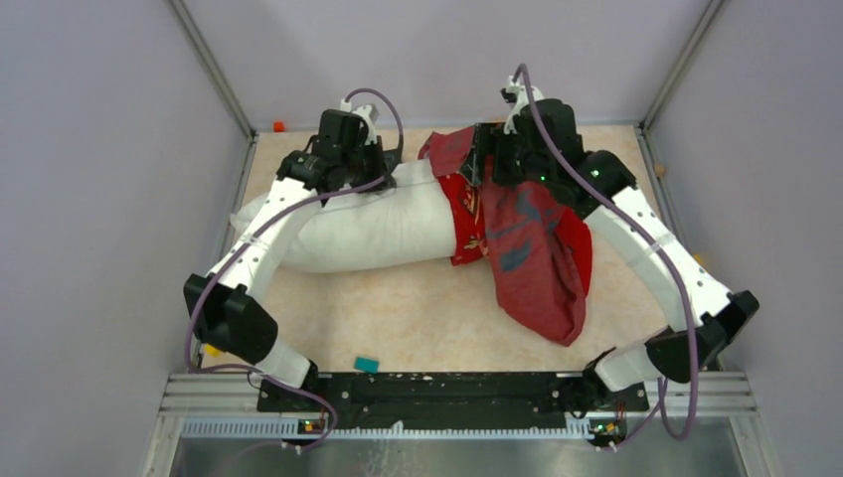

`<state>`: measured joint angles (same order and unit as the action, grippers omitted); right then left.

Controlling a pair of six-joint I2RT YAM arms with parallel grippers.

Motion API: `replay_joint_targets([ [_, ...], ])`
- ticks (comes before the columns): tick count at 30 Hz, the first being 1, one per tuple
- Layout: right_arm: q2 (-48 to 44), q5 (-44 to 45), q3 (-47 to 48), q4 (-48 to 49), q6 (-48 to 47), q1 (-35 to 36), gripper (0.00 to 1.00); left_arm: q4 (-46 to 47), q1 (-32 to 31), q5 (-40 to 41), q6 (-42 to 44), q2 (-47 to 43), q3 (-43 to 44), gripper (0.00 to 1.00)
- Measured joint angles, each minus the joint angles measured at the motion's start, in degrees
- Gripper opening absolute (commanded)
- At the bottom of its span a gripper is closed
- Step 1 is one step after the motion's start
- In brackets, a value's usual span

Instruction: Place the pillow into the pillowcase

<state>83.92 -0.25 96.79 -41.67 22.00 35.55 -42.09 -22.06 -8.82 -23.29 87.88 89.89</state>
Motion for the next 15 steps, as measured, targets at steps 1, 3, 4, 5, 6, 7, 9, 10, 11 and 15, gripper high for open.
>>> replay_joint_targets([
  [1, -1.01, 1.73, 0.07, -0.42, 0.0, 0.17, 0.76, 0.68, 0.79, -0.48, -0.09, 0.7, 0.0, 0.0],
  [3, -3.58, 7.13, -0.07, -2.32, 0.07, 1.29, 0.76, 2.25, 2.27, -1.33, -0.33, 1.88, 0.0, 0.0],
  [4, -5.03, 9.73, -0.59, -2.97, 0.13, 2.03, 0.76, 2.95, 2.97, -1.79, -0.42, 2.36, 0.0, 0.0],
  [5, -6.43, 11.76, -1.68, -3.34, 0.28, 2.73, 0.76, 3.43, 3.56, -2.27, -0.46, 2.62, 0.0, 0.0],
  [6, -8.26, 13.9, -3.69, -3.52, 0.63, 3.58, 0.76, 3.8, 4.17, -2.67, -0.55, 2.75, 0.0, 0.0],
  [7, -9.99, 15.65, -5.97, -3.93, 0.94, 4.24, 0.76, 4.02, 4.74, -2.99, -0.57, 2.8, 0.0, 0.0],
  [9, -13.68, 18.88, -12.46, -4.68, 2.16, 5.33, 0.77, 4.22, 6.08, -3.61, -0.52, 2.8, 0.0, 0.0],
  [10, -15.15, 20.15, -15.78, -5.16, 2.73, 5.64, 0.78, 4.31, 6.56, -3.72, -0.5, 2.82, 0.0, 0.0],
  [11, -16.09, 20.9, -18.27, -5.49, 3.26, 5.7, 0.78, 4.42, 7.13, -3.8, -0.48, 2.93, 0.0, 0.0],
  [15, -19.26, 22.49, -31.19, -5.4, 5.49, 5.73, 0.78, 4.98, 8.41, -3.82, -0.15, 3.17, 0.0, 0.0],
])
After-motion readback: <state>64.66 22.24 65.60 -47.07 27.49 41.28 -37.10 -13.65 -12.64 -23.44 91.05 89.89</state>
